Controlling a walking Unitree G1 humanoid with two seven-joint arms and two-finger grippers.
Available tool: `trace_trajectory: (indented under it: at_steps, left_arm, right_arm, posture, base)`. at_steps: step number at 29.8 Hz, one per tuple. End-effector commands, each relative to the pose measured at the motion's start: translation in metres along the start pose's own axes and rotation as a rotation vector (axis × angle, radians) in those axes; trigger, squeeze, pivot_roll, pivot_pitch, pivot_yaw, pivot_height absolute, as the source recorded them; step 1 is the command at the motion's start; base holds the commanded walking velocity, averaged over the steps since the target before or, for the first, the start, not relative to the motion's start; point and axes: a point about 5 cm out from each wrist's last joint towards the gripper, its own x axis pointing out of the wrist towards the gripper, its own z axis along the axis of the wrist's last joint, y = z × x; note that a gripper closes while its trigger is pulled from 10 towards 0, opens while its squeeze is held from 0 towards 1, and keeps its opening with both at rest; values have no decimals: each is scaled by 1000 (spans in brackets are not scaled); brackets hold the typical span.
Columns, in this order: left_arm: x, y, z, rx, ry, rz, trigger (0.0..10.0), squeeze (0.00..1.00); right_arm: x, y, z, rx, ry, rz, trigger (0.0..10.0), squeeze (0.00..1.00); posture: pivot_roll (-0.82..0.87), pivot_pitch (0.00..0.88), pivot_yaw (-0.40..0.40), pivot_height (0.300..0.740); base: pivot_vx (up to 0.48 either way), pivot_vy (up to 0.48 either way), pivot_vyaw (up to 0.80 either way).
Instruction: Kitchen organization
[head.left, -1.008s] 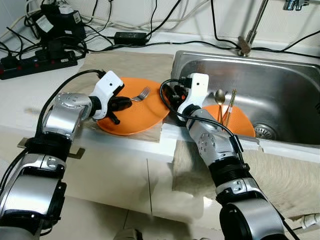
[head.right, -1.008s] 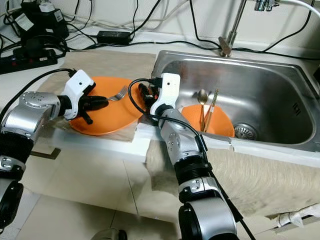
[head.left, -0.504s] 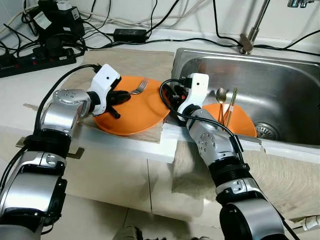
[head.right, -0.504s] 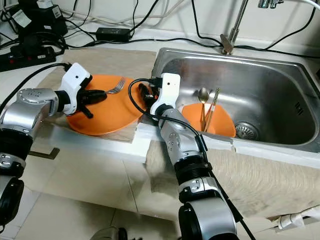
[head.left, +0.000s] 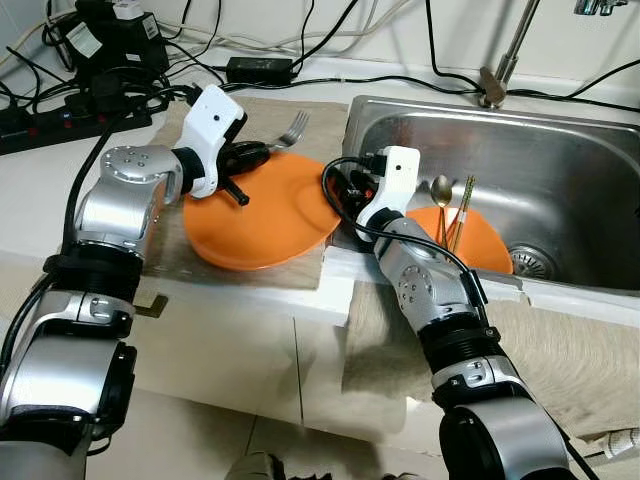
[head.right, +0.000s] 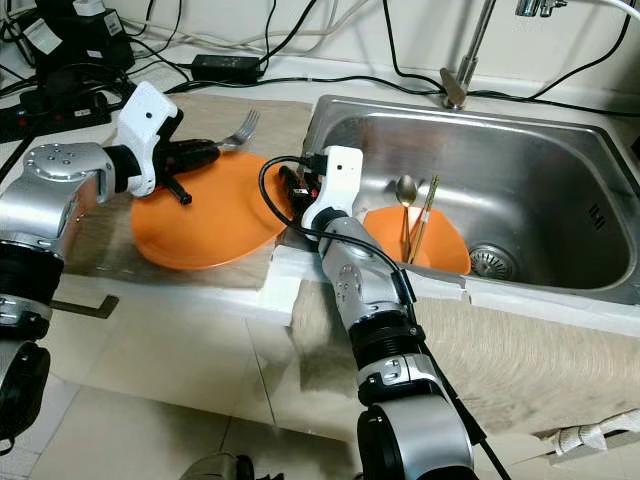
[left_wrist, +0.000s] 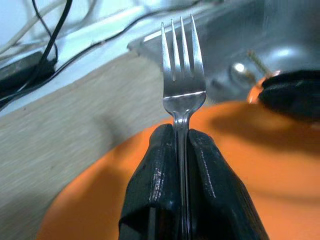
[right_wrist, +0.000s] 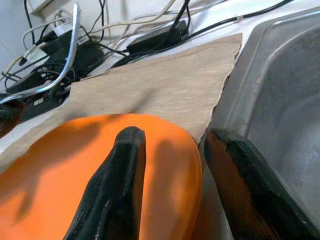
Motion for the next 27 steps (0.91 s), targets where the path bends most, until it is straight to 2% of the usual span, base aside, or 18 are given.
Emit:
trace_trajectory:
  at_steps: [1,4,6,11,12,20,27]
  left_arm:
    - [2,-4,9,1,-59,12,0,86]
    - [13,-15,10,3,-77,11,0,90]
    - [18,-19,6,4,-69,13,0,86]
    - [21,-17,-3,-17,-52,51,0,86]
    - [21,-16,-3,-21,-51,60,0,86]
    - [22,-12,-4,-22,-51,93,0,90]
    - [24,-12,-2,-8,-65,98,0,86]
  right_arm:
    - [1,3,6,16,-49,-16,10000,0]
    - [2,2,19,-12,-116,-43,10000,0]
    - [3,6,29,5,-154,-24,10000,0]
    - [4,16,40,64,-147,57,10000,0]
    - [4,15,39,65,-136,60,10000,1000]
    - [2,11,28,28,-89,35,10000,1000]
    - [2,13,17,55,-53,38,10000,1000]
  posture:
    - [83,27,25,740]
    - [80,25,24,740]
    - [79,25,24,740]
    - [73,25,25,740]
    - [70,26,25,740]
    - [69,26,27,740]
    - [74,18,26,740]
  base:
    - [0,0,0]
    - [0,0,0]
    - [0,0,0]
    - [0,0,0]
    - [0,0,0]
    - [0,0,0]
    - [0,0,0]
